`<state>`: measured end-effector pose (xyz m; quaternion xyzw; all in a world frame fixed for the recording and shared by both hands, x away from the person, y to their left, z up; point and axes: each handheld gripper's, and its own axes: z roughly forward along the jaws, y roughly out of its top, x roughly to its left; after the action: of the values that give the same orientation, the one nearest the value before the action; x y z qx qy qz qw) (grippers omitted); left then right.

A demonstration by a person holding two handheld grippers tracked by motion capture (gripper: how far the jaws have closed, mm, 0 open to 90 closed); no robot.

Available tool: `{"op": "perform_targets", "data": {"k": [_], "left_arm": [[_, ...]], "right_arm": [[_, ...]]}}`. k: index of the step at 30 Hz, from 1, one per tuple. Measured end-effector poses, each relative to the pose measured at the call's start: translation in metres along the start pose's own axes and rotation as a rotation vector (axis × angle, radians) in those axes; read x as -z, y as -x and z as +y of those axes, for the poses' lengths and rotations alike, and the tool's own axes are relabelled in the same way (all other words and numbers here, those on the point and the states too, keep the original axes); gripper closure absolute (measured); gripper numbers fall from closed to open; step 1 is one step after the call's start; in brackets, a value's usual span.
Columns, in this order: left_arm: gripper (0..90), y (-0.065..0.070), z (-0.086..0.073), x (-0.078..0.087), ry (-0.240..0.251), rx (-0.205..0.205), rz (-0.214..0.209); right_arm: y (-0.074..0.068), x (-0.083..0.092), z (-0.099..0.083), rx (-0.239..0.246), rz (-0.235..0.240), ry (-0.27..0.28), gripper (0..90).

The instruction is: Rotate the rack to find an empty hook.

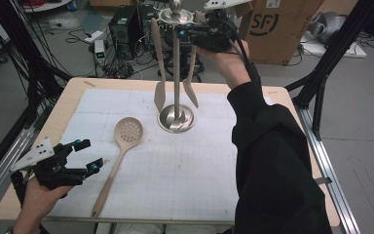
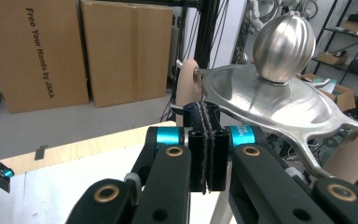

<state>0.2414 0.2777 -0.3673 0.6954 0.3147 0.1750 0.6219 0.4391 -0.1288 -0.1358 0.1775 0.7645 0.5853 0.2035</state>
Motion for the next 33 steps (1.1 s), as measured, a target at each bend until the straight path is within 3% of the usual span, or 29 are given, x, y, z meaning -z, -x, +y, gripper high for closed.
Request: {"op": "perform_targets", "data": {"k": [16, 33], "left_arm": [[15.1, 0.000, 0.000, 0.000, 0.000, 0.000, 0.001], [15.0, 0.001, 0.000, -0.001, -0.004, -0.003, 0.000]], "right_arm": [[0.000, -0.002, -0.001, 0.000, -0.014, -0.010, 90.0], [0.002, 0.009, -0.006, -0.004, -0.010, -0.009, 90.0]]}}
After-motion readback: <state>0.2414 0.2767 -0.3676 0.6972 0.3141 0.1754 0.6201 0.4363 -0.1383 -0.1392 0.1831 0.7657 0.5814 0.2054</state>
